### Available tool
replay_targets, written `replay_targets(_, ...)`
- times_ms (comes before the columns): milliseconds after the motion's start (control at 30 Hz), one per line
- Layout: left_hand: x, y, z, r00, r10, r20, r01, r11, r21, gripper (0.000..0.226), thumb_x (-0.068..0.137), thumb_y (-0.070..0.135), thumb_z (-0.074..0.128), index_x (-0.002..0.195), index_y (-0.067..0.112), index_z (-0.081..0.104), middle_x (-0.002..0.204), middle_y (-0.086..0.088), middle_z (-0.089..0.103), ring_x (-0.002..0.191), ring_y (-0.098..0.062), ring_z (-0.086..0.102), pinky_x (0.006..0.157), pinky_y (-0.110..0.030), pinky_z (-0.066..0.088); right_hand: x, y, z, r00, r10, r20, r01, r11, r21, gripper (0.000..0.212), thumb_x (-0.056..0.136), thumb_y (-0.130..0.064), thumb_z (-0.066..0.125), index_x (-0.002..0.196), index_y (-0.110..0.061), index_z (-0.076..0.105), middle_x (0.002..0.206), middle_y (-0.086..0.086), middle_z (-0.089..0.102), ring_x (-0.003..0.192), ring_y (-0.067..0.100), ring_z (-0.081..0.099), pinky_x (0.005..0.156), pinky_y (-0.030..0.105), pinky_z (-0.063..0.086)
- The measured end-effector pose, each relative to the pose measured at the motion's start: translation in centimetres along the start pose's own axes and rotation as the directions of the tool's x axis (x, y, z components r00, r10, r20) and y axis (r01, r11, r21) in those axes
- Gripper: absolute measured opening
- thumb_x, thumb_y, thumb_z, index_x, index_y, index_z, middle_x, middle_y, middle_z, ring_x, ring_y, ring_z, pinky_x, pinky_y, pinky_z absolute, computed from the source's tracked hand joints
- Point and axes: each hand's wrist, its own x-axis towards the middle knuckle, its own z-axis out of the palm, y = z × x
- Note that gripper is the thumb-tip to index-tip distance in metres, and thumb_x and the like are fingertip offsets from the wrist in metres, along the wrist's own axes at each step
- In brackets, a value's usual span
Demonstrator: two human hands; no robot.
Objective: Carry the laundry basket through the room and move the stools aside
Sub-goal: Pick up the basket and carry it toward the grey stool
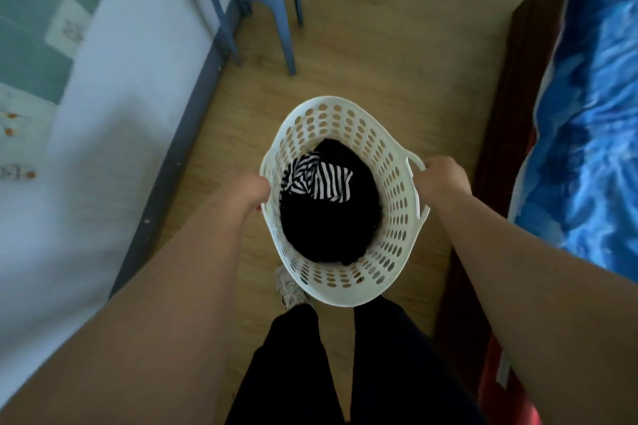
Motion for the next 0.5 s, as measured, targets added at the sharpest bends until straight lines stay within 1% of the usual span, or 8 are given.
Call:
replay_targets(67, -2.8, 2.0, -2.0, 1.000, 0.012, -0.002, -0.012, 0.998, -0.062, 0.040, 0.087, -0.006, 0.052, 0.127, -0.004, 0.055, 0.119, -0.022, 0.064, 0.099, -0.033, 0.067, 0.086, -0.045, 0.057, -1.6, -0.6, -3.5, 0.998, -0.037, -0.052, 0.039, 0.998, 0.040, 0.016, 0.080, -0.006, 0.048, 0.080, -0.006, 0.065, 0.076, 0.010, 0.070, 0.056, 0.022, 0.061, 0.046, 0.025, 0.043)
replay_targets(100, -4.2, 3.0, -3.0, 1.000, 0.024, 0.006, -0.023, 0.994, -0.103, 0.043, 0.085, -0.009, 0.052, 0.129, -0.006, 0.053, 0.119, -0.022, 0.063, 0.096, -0.032, 0.066, 0.080, -0.043, 0.059, -2.3, -0.8, -5.3, 0.996, -0.051, -0.079, 0.056, 0.997, 0.059, 0.016, 0.081, -0.007, 0.049, 0.080, -0.005, 0.065, 0.076, 0.010, 0.070, 0.057, 0.023, 0.062, 0.048, 0.027, 0.044)
replay_targets(167, -6.3, 5.1, -4.5, 0.998, 0.057, 0.018, -0.053, 0.983, -0.176, 0.041, 0.083, -0.015, 0.052, 0.124, -0.012, 0.055, 0.108, -0.023, 0.061, 0.083, -0.030, 0.062, 0.072, -0.038, 0.055, -3.0, -1.5, -8.5, 0.990, -0.077, -0.120, 0.088, 0.993, 0.084, 0.016, 0.084, -0.012, 0.052, 0.081, -0.004, 0.065, 0.077, 0.011, 0.070, 0.058, 0.023, 0.061, 0.048, 0.027, 0.043)
replay_targets(233, -8.4, 7.4, -5.9, 0.996, 0.085, 0.017, -0.080, 0.978, -0.190, 0.038, 0.083, -0.019, 0.050, 0.120, -0.016, 0.055, 0.096, -0.024, 0.058, 0.072, -0.029, 0.058, 0.073, -0.040, 0.055, -3.7, -2.1, -11.8, 0.985, -0.092, -0.149, 0.108, 0.989, 0.102, 0.019, 0.087, -0.018, 0.054, 0.082, -0.004, 0.065, 0.078, 0.010, 0.069, 0.059, 0.021, 0.061, 0.046, 0.024, 0.041)
replay_targets(333, -10.7, 10.9, -7.3, 0.988, 0.153, -0.010, -0.152, 0.969, -0.195, 0.035, 0.083, -0.019, 0.049, 0.117, -0.015, 0.057, 0.094, -0.023, 0.058, 0.085, -0.032, 0.059, 0.087, -0.044, 0.055, -4.9, -2.4, -16.2, 0.971, -0.111, -0.211, 0.140, 0.981, 0.130, 0.020, 0.088, -0.020, 0.053, 0.081, -0.005, 0.064, 0.075, 0.007, 0.065, 0.058, 0.020, 0.058, 0.045, 0.022, 0.035)
replay_targets(367, -11.3, 11.9, -7.6, 0.985, 0.171, -0.022, -0.172, 0.966, -0.193, 0.034, 0.081, -0.019, 0.050, 0.114, -0.014, 0.059, 0.090, -0.022, 0.059, 0.086, -0.032, 0.059, 0.089, -0.044, 0.055, -5.0, -2.5, -17.3, 0.966, -0.114, -0.230, 0.148, 0.980, 0.133, 0.019, 0.087, -0.019, 0.053, 0.080, -0.005, 0.063, 0.073, 0.006, 0.063, 0.057, 0.019, 0.056, 0.044, 0.021, 0.034)
replay_targets(433, -12.4, 14.1, -8.1, 0.979, 0.199, -0.053, -0.206, 0.962, -0.178, 0.031, 0.078, -0.019, 0.052, 0.108, -0.014, 0.061, 0.082, -0.020, 0.060, 0.083, -0.033, 0.061, 0.082, -0.042, 0.057, -5.1, -2.4, -19.6, 0.960, -0.108, -0.257, 0.148, 0.979, 0.141, 0.018, 0.087, -0.017, 0.052, 0.079, -0.004, 0.061, 0.070, 0.006, 0.060, 0.056, 0.019, 0.053, 0.044, 0.021, 0.032)
replay_targets(500, -13.0, 15.8, -8.4, 0.972, 0.220, -0.078, -0.231, 0.957, -0.176, 0.032, 0.076, -0.019, 0.053, 0.106, -0.013, 0.062, 0.085, -0.021, 0.061, 0.076, -0.032, 0.062, 0.071, -0.041, 0.058, -4.9, -2.3, -21.3, 0.959, -0.111, -0.260, 0.152, 0.978, 0.143, 0.016, 0.086, -0.015, 0.051, 0.075, -0.005, 0.057, 0.068, 0.005, 0.057, 0.054, 0.019, 0.051, 0.044, 0.021, 0.031)
